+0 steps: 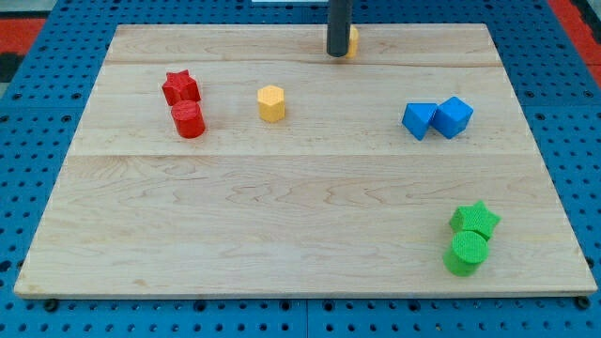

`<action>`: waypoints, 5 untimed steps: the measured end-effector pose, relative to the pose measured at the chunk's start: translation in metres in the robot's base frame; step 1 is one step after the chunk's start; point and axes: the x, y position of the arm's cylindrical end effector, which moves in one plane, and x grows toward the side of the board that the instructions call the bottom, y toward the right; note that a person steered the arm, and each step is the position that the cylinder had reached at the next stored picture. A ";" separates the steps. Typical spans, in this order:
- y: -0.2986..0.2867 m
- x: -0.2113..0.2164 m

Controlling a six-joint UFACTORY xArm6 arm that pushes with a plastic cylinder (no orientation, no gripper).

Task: Separate the yellow heart from yellow hexagon

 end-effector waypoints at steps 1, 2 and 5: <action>0.014 0.020; 0.081 0.009; 0.043 -0.029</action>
